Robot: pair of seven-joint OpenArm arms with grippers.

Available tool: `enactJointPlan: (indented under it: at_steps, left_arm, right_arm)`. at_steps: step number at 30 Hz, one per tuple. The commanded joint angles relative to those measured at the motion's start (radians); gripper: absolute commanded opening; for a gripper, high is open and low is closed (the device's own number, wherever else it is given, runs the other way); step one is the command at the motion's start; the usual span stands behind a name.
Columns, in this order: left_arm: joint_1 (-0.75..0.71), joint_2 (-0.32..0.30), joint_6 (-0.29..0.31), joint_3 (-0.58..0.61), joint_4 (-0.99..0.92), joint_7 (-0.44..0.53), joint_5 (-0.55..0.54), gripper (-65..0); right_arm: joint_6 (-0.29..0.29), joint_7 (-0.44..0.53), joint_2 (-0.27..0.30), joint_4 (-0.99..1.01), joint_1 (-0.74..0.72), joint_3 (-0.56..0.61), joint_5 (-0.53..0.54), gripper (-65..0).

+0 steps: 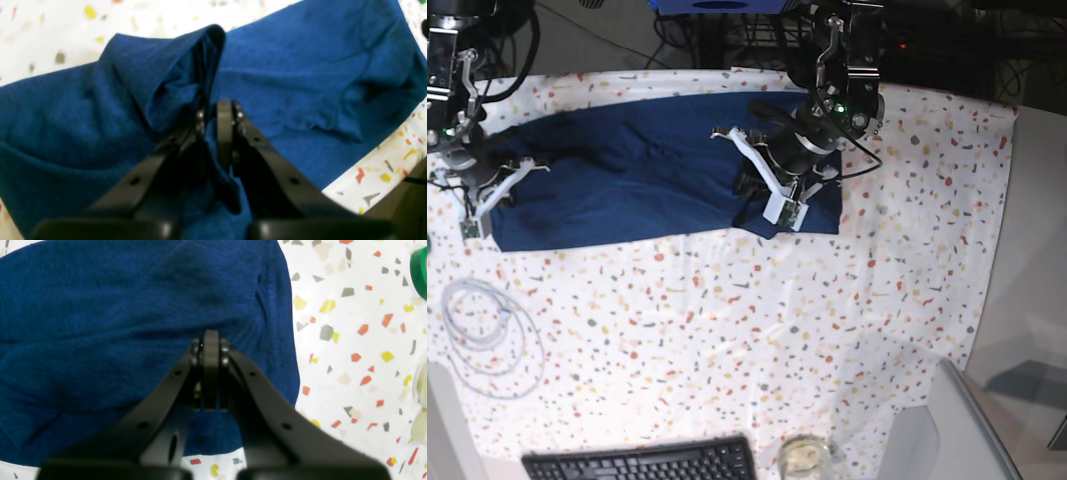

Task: Layout the t-shirt on the table in an organized manner, then fold the t-shirt properly
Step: 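Grasp the shirt end with the left gripper and fold it toward the right gripper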

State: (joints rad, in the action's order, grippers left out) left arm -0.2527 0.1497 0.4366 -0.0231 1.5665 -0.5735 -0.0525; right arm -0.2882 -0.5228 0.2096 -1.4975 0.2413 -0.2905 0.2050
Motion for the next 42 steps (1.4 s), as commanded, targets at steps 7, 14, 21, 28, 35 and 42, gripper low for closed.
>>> enactJointPlan:
  at_steps: [7, 14, 21, 28, 35, 42]
  left_arm:
    - [0.031, 0.006, -0.022, 0.079, -0.027, 0.017, -0.013, -65.0]
    - [0.031, 0.006, -0.045, 0.159, -0.034, 0.017, -0.013, -65.0]
    - [0.054, 0.004, -0.106, 0.217, -0.067, 0.017, -0.105, -65.0]
    - [0.095, 0.0, -0.155, 0.225, -0.142, 0.02, -0.238, -65.0]
    - [0.097, 0.0, -0.155, 0.222, -0.146, 0.02, -0.217, -65.0]
    - [0.111, -0.002, -0.155, 0.217, -0.146, 0.02, -0.217, -65.0]
  right_arm:
    - [-0.003, 0.019, 0.014, -0.016, -0.01, -0.003, 0.006, -65.0]
    - [-0.003, 0.019, 0.014, -0.016, -0.009, -0.008, 0.006, -65.0]
    - [-0.003, 0.019, 0.014, -0.016, -0.009, -0.006, 0.006, -65.0]
    - [-0.003, 0.019, 0.017, -0.018, -0.007, -0.008, 0.006, -65.0]
    - [-0.003, 0.019, 0.018, -0.015, -0.009, -0.009, 0.006, -65.0]
    - [-0.003, 0.019, 0.015, -0.013, -0.01, -0.003, 0.006, -65.0]
